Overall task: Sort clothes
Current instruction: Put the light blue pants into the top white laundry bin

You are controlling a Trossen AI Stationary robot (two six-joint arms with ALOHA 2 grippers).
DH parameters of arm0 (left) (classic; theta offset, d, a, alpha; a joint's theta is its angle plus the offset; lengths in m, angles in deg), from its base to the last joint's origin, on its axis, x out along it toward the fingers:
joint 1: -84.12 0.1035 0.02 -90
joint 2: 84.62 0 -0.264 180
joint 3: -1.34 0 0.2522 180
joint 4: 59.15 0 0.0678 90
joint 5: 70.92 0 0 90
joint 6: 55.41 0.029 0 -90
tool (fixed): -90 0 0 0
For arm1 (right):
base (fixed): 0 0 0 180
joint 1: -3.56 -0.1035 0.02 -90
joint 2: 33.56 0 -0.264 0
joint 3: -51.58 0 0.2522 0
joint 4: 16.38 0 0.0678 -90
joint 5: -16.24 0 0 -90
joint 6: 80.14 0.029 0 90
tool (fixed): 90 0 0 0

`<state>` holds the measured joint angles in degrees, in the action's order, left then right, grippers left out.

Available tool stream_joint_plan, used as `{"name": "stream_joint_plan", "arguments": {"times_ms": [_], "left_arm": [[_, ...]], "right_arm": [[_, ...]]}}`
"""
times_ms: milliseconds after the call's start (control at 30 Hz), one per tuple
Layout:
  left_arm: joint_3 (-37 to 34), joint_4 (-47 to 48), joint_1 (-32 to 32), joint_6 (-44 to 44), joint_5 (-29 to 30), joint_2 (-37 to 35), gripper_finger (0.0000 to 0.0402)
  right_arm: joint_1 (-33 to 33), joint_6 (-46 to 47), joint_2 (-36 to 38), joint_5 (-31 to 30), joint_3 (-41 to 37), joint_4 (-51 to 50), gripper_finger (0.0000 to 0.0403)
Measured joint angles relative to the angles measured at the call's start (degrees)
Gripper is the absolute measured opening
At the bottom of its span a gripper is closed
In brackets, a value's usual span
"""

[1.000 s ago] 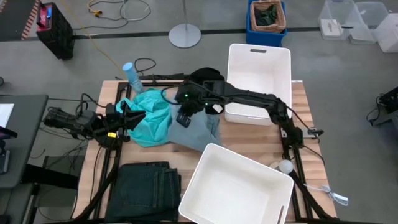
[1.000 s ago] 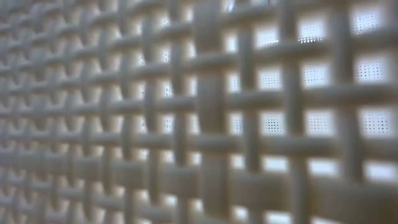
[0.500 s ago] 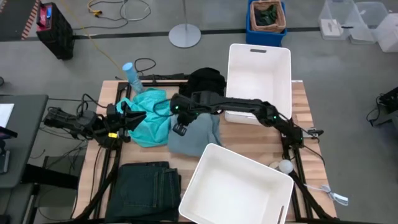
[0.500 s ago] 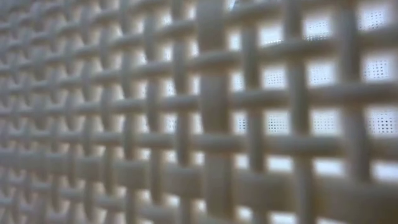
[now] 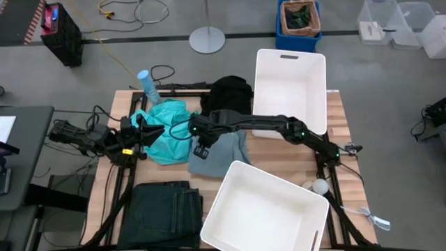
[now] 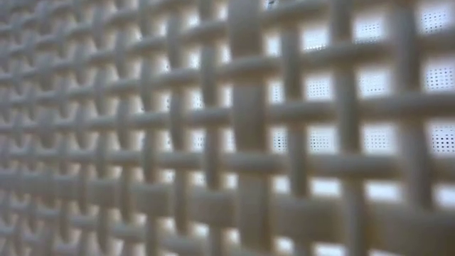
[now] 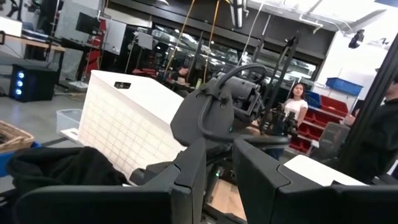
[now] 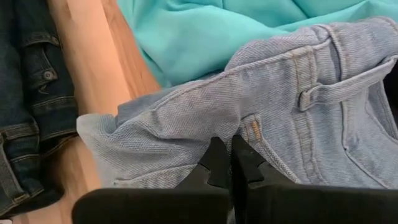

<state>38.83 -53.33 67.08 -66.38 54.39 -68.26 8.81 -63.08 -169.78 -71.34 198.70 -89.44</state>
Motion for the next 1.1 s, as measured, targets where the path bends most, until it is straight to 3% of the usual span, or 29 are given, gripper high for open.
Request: {"name": "stream_joint_plan", "arguments": {"times_ms": [733, 1100], "left_arm": [[0.0, -0.1, 0.0, 0.0, 0.0, 0.0, 0.0074], [0.0, -0.1, 0.0, -0.2, 0.0, 0.0, 0.0074]], "right_arm": [[-0.4, 0.1, -9.4, 0.1, 0.2, 2.3, 0.0011], [-1.2, 0.8, -8.3, -1.9, -0.1, 3.1, 0.0092]]}}
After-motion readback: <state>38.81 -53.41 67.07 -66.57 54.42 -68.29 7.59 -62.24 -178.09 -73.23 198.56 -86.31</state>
